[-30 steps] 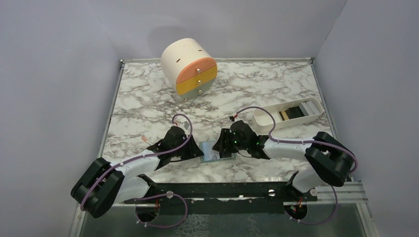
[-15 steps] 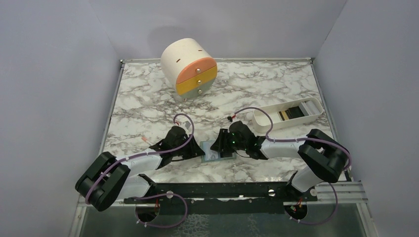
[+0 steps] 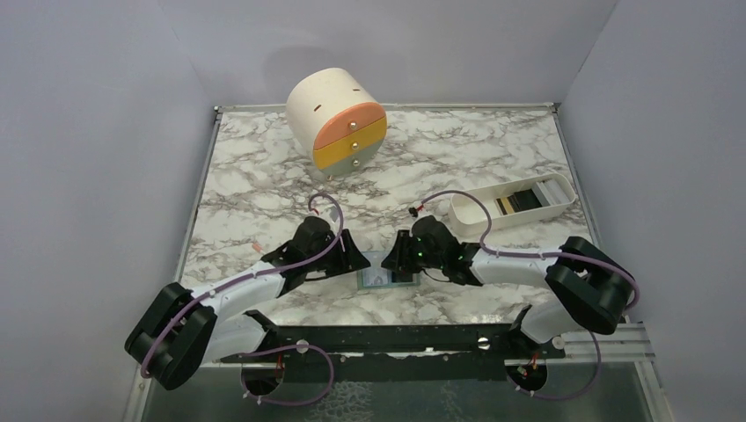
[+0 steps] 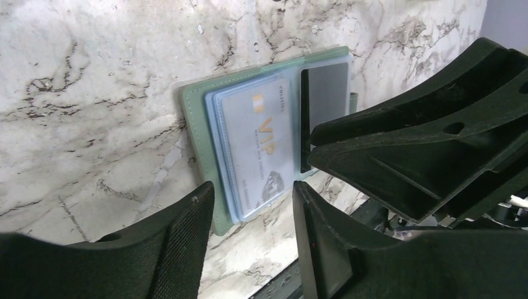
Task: Put the credit cards into the card holder
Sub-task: Insert the credit card into the card holder.
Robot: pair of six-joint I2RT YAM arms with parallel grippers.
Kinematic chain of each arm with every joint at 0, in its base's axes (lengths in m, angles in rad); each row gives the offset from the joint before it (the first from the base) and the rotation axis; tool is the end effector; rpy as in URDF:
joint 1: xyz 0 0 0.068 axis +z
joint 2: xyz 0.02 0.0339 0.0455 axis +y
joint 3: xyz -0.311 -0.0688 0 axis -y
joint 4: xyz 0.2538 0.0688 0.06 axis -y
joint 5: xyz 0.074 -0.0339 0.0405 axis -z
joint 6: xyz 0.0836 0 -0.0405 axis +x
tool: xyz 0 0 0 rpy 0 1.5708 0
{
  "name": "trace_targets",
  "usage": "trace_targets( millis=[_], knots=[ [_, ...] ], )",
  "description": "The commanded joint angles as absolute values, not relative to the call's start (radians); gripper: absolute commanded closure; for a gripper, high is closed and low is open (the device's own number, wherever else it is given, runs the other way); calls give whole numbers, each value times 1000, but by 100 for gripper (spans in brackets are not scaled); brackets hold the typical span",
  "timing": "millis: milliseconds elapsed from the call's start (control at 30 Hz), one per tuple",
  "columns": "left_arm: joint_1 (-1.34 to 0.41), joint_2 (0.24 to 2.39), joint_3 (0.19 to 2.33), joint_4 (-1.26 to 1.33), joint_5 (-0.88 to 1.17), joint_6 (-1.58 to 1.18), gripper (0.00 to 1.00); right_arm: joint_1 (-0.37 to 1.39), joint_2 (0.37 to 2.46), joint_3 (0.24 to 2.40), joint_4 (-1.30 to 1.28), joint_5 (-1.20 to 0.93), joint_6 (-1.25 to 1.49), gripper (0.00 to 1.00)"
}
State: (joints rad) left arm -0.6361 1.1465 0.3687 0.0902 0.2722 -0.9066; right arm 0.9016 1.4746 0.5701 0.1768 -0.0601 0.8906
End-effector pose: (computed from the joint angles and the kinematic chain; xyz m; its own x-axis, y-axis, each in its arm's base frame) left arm 0.1751 -0.1573 0.1635 -0.8969 -0.2805 -0.3420 0.0537 0.6984 -0.7137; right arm 0.1894 0.2476 0.1559 -0.8898 0.1260 -0.4386 -0.1891 0.7729 0.6057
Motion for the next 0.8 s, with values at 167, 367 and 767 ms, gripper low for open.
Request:
trace_targets(
  millis=[167, 367, 767],
  knots=[
    [-633, 1116, 406, 78, 280, -919, 40, 908, 1482, 642, 84, 3, 863, 73],
    [-617, 1137, 374, 171, 338, -954, 37, 908, 1552, 686, 47, -2, 851, 74],
    [-604, 1152, 343, 286, 365, -972, 34, 908, 1600, 680, -28, 31, 846, 92]
  ],
)
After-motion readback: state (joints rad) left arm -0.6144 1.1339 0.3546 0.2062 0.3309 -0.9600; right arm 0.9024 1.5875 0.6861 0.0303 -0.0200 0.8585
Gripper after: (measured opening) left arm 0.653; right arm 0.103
